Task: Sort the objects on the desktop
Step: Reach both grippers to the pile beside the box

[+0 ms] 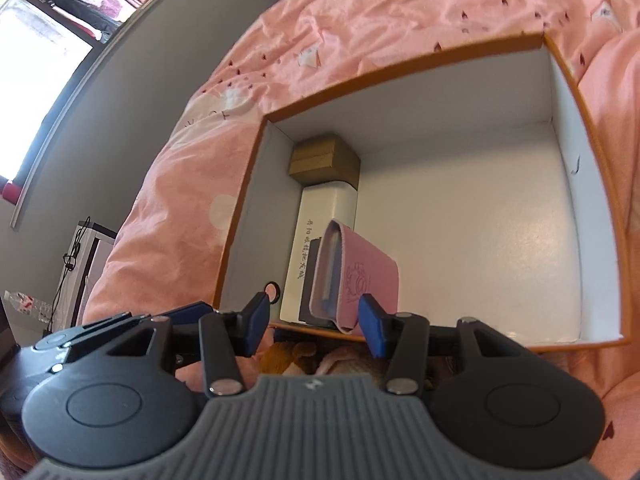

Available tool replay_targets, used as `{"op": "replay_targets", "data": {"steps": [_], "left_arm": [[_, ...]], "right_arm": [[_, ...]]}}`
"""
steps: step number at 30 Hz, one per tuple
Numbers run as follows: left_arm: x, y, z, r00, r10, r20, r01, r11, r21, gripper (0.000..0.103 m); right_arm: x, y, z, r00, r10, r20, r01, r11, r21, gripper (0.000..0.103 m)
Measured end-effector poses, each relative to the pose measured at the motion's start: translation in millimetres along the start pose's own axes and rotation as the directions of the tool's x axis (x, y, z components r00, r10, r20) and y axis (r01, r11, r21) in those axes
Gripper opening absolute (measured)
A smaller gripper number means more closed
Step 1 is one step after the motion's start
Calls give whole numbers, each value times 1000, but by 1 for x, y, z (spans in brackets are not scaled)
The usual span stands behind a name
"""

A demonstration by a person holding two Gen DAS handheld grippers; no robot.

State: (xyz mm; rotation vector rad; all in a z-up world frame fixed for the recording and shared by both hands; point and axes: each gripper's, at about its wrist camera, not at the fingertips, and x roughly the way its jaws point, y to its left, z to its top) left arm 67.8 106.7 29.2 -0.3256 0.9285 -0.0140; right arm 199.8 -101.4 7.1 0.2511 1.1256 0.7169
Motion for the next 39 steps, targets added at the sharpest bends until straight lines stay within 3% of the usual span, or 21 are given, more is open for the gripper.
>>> {"op": "replay_targets", "data": {"steps": [5, 9, 17, 20, 27, 32, 36, 39], "left_arm": [[-17, -5, -13, 999, -46, 27, 46, 999, 15, 47], [-22, -8, -25, 998, -66, 23, 65, 998, 24, 47], [-12, -28, -45, 992, -122, -35, 125, 989, 77, 47], [0, -43, -50, 983, -171, -70, 176, 982, 74, 47], [39, -84, -58, 971, -188, -151, 205, 973, 109, 48], [80, -99, -64, 952, -164, -257, 196, 975, 105, 52], [98, -102, -68, 936, -160, -314, 199, 975, 97, 52], [108, -106, -69, 928, -135, -346, 185, 976, 114, 52]], "right_arm": [[-39, 7, -28, 984, -67, 164, 86, 990, -114, 51], [-61, 3, -56, 962, -109, 250, 149, 978, -145, 38], [-78, -33, -99, 926, -283, 248, 303, 952, -46, 35], [-81, -40, -113, 921, -318, 227, 332, 943, -25, 35], [-88, -48, -131, 884, -399, 244, 414, 910, -12, 36], [-90, -62, -129, 902, -367, 230, 373, 928, 15, 41], [-88, -63, -121, 895, -379, 235, 385, 923, 20, 41], [-84, -65, -114, 908, -360, 215, 365, 931, 21, 41]]}}
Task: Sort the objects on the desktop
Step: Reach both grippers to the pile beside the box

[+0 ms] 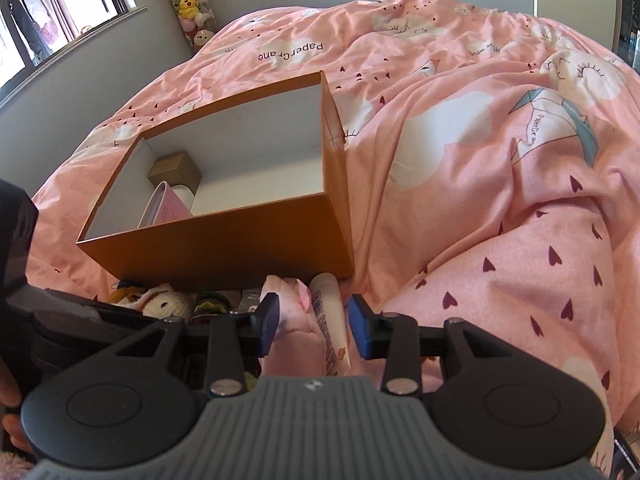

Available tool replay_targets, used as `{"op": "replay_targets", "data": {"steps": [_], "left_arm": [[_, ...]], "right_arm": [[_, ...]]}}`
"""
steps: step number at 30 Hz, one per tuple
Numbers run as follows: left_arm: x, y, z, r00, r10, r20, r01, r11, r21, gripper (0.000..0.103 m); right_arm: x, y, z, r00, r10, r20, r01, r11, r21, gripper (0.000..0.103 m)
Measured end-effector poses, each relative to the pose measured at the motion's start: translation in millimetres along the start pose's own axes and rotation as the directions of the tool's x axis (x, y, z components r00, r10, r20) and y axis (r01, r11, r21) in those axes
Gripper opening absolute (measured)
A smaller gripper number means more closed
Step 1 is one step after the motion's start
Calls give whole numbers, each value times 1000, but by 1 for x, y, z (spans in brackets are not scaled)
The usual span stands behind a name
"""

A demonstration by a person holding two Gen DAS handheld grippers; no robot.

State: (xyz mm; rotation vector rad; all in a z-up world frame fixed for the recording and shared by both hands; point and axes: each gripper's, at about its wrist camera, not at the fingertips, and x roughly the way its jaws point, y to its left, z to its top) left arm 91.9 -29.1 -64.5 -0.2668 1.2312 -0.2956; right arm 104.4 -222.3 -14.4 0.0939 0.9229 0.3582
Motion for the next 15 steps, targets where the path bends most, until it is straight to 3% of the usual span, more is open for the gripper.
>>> {"op": "replay_targets", "data": {"steps": [7, 9, 15], "left_arm": [[14, 0, 2, 998, 66, -17, -66, 998, 9, 51], [12, 3, 1, 998, 58, -18, -58, 998, 2, 42], [8, 14, -4, 996, 86, -18, -86, 996, -11, 37]], "right_arm": [[19, 11, 15, 996, 37, -77, -42, 998, -53, 41], [27, 12, 20, 992, 53, -116, -60, 996, -62, 41], [57, 13, 32, 956, 63, -286, -103, 987, -127, 41]]}}
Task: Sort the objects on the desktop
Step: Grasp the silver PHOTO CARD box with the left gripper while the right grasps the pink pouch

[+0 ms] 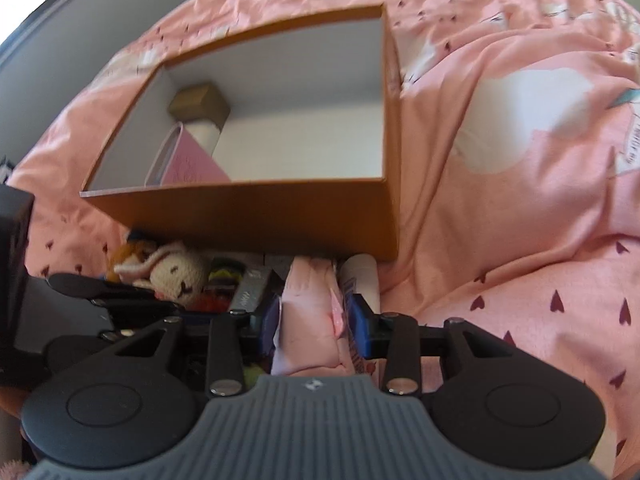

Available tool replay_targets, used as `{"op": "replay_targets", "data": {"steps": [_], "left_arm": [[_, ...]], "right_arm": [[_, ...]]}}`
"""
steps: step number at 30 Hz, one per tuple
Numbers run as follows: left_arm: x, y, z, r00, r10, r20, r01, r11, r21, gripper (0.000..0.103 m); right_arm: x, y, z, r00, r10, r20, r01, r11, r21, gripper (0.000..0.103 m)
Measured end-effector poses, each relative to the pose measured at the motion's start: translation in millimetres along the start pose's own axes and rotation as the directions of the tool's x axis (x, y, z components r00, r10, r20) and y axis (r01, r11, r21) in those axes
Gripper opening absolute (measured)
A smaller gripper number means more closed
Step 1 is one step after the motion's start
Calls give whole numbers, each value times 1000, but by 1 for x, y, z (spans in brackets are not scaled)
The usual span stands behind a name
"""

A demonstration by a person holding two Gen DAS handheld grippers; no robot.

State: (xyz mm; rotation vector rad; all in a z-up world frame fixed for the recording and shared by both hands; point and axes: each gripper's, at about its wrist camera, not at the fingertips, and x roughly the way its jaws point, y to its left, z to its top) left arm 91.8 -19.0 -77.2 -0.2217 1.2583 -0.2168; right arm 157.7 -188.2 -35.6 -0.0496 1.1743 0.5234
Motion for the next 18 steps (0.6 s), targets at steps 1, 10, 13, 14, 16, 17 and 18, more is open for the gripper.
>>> {"op": "replay_targets", "data": {"steps": [1, 10, 13, 14, 16, 17, 18], "left_arm": [[1, 3, 0, 1000, -4, -2, 4, 1000, -12, 37], [-1, 14, -1, 999, -40, 11, 40, 998, -44, 30], [-5, 17, -3, 999, -48, 19, 49, 998, -44, 29], [-7, 18, -4, 998, -50, 24, 51, 998, -45, 28], [-13, 20, -6, 998, -50, 40, 51, 998, -40, 27], [-17, 20, -7, 997, -50, 51, 52, 998, -40, 26], [-21, 21, -8, 997, -51, 60, 54, 998, -41, 26]], "right_arm": [[2, -1, 1, 1000, 7, -17, -7, 1000, -2, 41], [1, -13, -7, 985, 129, -113, -126, 992, 32, 35], [0, -13, -14, 980, 143, -138, -140, 990, 27, 35], [-1, -11, -15, 981, 137, -135, -135, 991, 21, 33], [-6, -8, -17, 984, 132, -120, -131, 991, 15, 30], [-10, -6, -17, 986, 130, -108, -130, 991, 7, 28], [-14, -4, -17, 987, 129, -95, -129, 992, 1, 27]]}}
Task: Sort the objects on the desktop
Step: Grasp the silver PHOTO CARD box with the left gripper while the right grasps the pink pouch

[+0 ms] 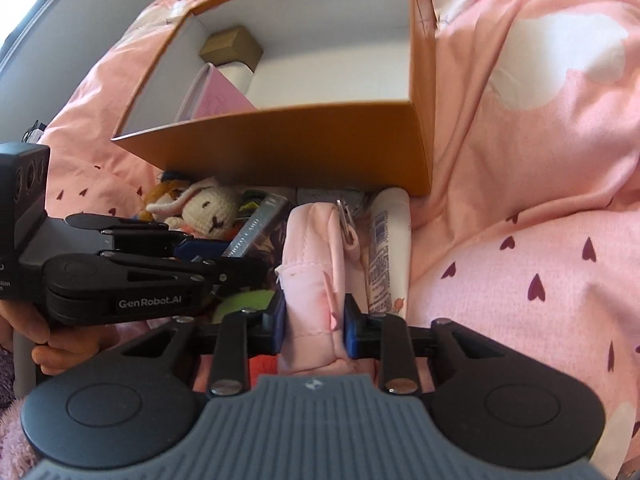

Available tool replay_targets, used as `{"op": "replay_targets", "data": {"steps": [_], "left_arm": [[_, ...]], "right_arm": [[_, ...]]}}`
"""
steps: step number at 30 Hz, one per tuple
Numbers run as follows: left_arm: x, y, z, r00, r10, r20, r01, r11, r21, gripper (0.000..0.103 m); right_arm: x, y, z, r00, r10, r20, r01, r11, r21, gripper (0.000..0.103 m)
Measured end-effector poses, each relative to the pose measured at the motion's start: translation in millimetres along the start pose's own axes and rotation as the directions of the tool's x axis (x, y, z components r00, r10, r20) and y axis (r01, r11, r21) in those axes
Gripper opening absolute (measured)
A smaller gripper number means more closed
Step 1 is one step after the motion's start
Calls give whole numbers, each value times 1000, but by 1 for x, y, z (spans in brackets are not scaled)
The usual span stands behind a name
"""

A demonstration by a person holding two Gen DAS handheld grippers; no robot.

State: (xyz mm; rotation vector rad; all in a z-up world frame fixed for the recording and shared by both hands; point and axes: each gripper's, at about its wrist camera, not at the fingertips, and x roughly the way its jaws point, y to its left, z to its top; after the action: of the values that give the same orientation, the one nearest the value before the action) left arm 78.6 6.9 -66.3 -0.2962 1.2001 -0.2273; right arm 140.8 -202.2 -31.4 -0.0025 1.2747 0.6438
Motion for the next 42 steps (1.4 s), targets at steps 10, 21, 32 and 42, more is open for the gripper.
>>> {"op": "replay_targets", "data": {"steps": [10, 21, 32, 42], "left_arm": [[-56, 7, -3, 992, -50, 115, 53, 998, -22, 26], [-116, 0, 22, 959, -69, 274, 73, 997, -5, 26], [-123, 6, 74, 930, -22, 366, 40, 998, -40, 26], [-68, 19, 100, 963, 51, 263, -25, 995, -98, 26]], "right_arm": [[-51, 14, 7, 986, 9, 168, -5, 1000, -22, 26], [-95, 36, 32, 936, 82, 342, -61, 996, -72, 26], [-92, 43, 84, 902, 101, 420, -86, 995, -54, 26], [-26, 20, 114, 932, 60, 357, -99, 991, 91, 26]]}}
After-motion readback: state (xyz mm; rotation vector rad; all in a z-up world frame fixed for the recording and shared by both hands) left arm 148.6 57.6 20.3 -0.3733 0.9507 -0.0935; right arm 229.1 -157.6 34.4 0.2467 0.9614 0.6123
